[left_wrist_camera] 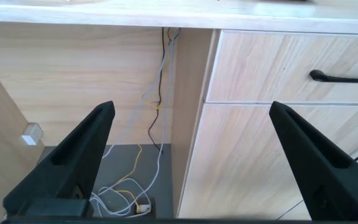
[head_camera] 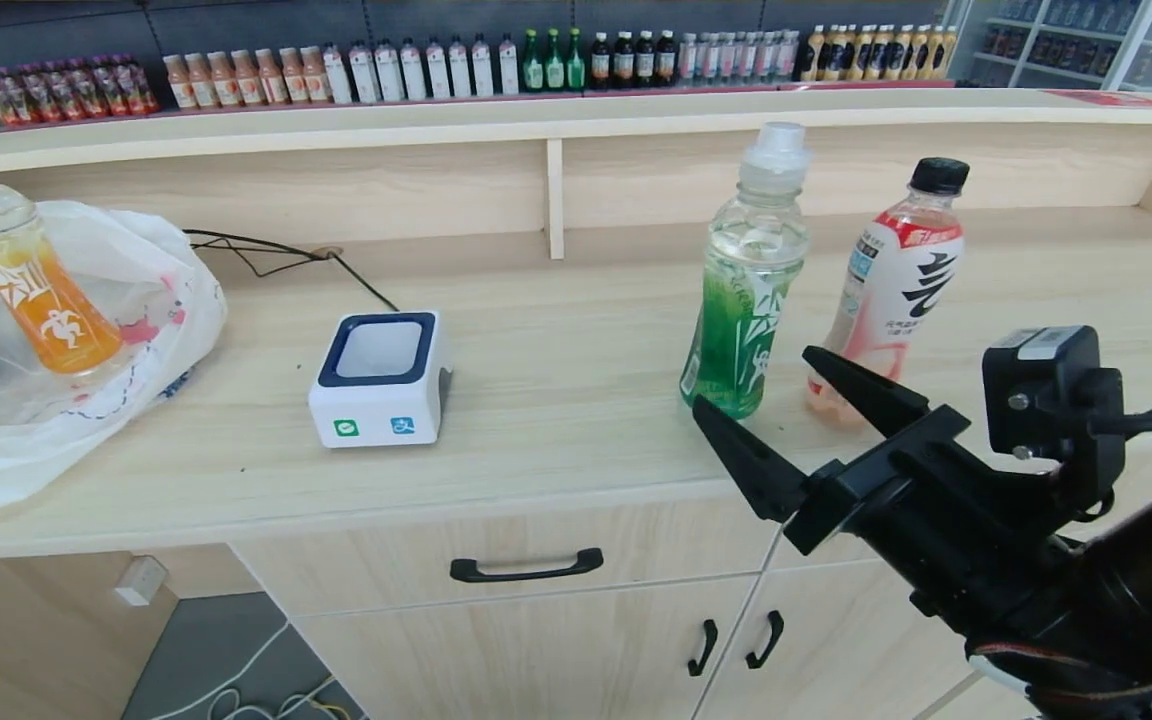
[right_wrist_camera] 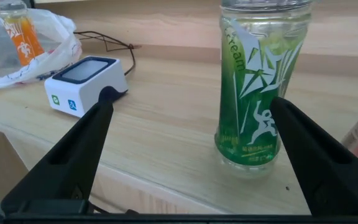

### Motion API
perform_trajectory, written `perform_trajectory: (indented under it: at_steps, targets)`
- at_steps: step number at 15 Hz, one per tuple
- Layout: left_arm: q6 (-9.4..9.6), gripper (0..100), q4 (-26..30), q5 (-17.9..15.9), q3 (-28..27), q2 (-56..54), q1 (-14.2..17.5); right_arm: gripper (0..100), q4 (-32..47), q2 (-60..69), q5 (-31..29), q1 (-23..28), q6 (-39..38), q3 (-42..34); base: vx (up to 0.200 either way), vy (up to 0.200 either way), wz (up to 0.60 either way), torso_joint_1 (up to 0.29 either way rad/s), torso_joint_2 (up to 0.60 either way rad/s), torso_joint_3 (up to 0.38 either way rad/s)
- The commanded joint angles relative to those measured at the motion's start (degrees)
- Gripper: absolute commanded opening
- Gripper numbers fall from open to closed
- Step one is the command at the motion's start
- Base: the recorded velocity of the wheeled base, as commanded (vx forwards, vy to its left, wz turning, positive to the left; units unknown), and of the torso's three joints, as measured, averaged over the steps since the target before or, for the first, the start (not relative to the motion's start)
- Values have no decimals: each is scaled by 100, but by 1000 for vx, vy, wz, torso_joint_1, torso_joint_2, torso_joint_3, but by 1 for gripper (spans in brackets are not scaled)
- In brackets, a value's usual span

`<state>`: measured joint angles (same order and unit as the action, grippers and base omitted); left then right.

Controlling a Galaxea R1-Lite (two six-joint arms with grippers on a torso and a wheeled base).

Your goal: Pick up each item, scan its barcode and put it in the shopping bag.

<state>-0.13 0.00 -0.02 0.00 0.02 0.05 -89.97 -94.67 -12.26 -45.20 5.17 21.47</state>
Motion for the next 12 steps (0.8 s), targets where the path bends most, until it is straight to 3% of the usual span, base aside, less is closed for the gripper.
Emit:
perform_trajectory:
  at_steps: [1, 7, 10, 12]
  targets:
    - [-4, 100, 0, 2, 0, -2, -5, 100, -3, 37, 5, -6, 2, -29, 0, 0, 0, 0, 0, 0]
    - [-4, 100, 0, 2, 0, -2, -5, 100, -3, 54, 5, 345, 2, -196, 0, 0, 0, 0, 0, 0]
    - [5, 100, 0, 2, 0, -2, -5, 100, -3, -95, -39, 477, 2, 217, 0, 0, 0, 0, 0, 0]
    - [13, 100, 0, 2, 0, -2, -14, 100, -3, -210, -373, 469, 10, 314, 0, 0, 0, 0, 0, 0]
